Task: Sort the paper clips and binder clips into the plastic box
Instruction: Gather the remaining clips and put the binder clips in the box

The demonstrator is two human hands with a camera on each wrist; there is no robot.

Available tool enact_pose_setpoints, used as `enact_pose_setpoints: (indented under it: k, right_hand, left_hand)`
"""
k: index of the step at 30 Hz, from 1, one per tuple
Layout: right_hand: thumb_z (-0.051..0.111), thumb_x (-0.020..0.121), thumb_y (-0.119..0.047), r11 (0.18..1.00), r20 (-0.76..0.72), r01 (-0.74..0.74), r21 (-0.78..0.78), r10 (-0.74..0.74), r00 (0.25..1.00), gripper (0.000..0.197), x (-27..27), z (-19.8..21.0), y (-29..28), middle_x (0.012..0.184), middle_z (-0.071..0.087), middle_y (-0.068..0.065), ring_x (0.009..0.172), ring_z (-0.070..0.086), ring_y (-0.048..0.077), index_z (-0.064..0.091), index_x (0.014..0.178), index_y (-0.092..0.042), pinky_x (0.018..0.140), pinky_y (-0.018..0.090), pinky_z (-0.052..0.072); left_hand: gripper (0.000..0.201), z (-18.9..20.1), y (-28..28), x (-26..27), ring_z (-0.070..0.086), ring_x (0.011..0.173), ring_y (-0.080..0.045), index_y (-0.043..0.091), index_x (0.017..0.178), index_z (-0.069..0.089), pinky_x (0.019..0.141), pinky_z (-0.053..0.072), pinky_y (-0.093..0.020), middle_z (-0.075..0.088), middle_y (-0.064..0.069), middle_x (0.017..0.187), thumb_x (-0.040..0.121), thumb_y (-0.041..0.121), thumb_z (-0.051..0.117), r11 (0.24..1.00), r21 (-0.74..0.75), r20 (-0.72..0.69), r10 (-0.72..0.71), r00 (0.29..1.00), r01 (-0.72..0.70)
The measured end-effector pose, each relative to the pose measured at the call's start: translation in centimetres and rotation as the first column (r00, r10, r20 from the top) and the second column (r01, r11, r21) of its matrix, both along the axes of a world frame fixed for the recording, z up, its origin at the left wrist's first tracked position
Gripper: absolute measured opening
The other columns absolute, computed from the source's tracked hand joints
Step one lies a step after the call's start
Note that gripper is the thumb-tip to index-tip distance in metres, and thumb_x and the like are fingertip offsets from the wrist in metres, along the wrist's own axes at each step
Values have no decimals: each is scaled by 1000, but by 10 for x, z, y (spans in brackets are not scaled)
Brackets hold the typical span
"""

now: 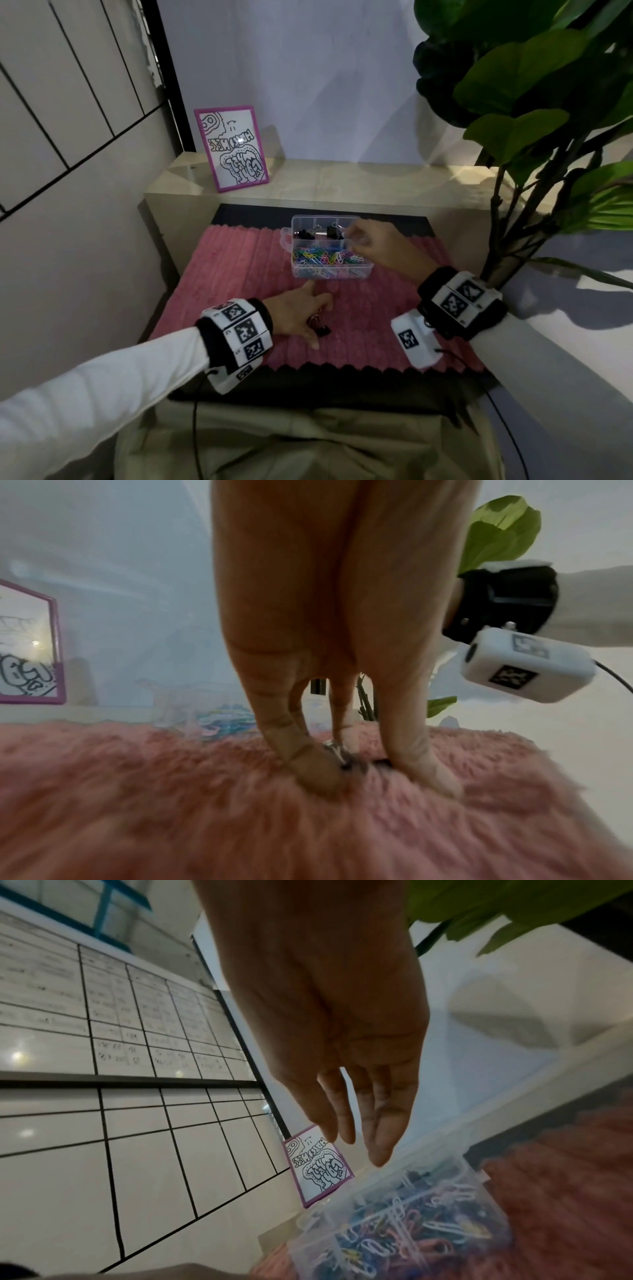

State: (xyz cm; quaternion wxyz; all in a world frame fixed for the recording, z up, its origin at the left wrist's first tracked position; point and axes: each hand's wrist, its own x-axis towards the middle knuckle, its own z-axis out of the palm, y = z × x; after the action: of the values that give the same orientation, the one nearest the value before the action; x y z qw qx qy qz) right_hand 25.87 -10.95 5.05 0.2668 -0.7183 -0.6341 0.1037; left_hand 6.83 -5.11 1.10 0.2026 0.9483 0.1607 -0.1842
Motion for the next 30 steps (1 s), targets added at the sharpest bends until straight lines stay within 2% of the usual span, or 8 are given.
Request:
enact_pose_setpoints:
  k: [3, 12, 15, 18, 21, 24, 27, 30]
  right_hand:
    - [59, 88, -10, 995, -93, 6, -99, -15, 996, 18, -2, 3, -19, 91, 64, 6, 70, 57, 12, 62, 103, -2, 57, 1, 41]
    - [60, 88, -13, 946, -289, -116, -303, 25, 957, 1, -17, -15, -36, 73, 60, -7, 58, 60, 5, 60, 88, -12, 57, 19, 50]
    - [64, 85, -19, 942, -219, -133, -308, 66, 974, 8, -41, -23, -44, 73, 60, -4, 62, 56, 7, 59, 85, -13, 60, 17, 46]
    - [64, 81, -42, 883, 27, -179, -435, 211, 977, 38, -76, -38, -48, 102, 60, 8, 91, 56, 20, 53, 101, -11, 79, 32, 46]
    - [58, 84, -44, 875, 177, -108, -473, 214, 960, 47, -92, -47, -45, 113, 52, 13, 104, 52, 28, 44, 112, -9, 81, 39, 42]
    - [55, 88, -18, 923, -3, -172, -343, 182, 983, 19, -92, -45, -40, 101, 62, 19, 85, 60, 26, 53, 101, -3, 74, 36, 46]
    - [52, 89, -5, 951, -300, -162, -262, 79, 951, 7, -82, -42, -39, 71, 62, 11, 44, 52, -1, 59, 88, -5, 51, 18, 46]
    - [54, 89, -3, 978, -662, -80, -191, -68, 747, 18, -61, -41, -46, 61, 57, 1, 43, 52, 0, 58, 75, -13, 43, 14, 43]
  left_hand:
    - [54, 1, 2, 3, 40, 88, -16, 7, 109, 50, 71, 35, -25, 43, -9, 99, 69, 32, 77, 1000, -21, 20, -22, 1000, 22]
    - [27, -6, 7, -6, 55, 81, -18, 12, 88, 61, 70, 39, -22, 61, -5, 83, 72, 29, 74, 987, -162, 105, 19, 994, -2]
    - [18, -9, 13, -14, 59, 64, -12, 20, 79, 60, 65, 44, -16, 61, 7, 63, 73, 27, 75, 939, -317, 134, 182, 974, -132]
    - [14, -12, 17, -21, 60, 55, -3, 19, 77, 60, 62, 49, -14, 61, 6, 67, 75, 18, 73, 861, -464, 134, 299, 945, -207]
    - [11, -12, 23, -25, 60, 58, -1, 14, 76, 59, 61, 52, -13, 60, 4, 70, 78, 10, 69, 765, -601, 102, 362, 927, -233]
    - [9, -6, 23, -28, 62, 64, 0, 13, 80, 62, 64, 53, -13, 67, 11, 65, 75, 18, 68, 648, -727, 45, 374, 926, -226]
    - [38, 8, 26, -29, 63, 67, -1, 11, 84, 64, 65, 52, -12, 69, 10, 66, 57, 36, 75, 584, -779, 5, 371, 929, -229]
    - [40, 28, 46, -24, 64, 82, -8, 12, 90, 65, 74, 54, -15, 68, 4, 84, 61, 38, 75, 588, -772, 60, 446, 893, -242]
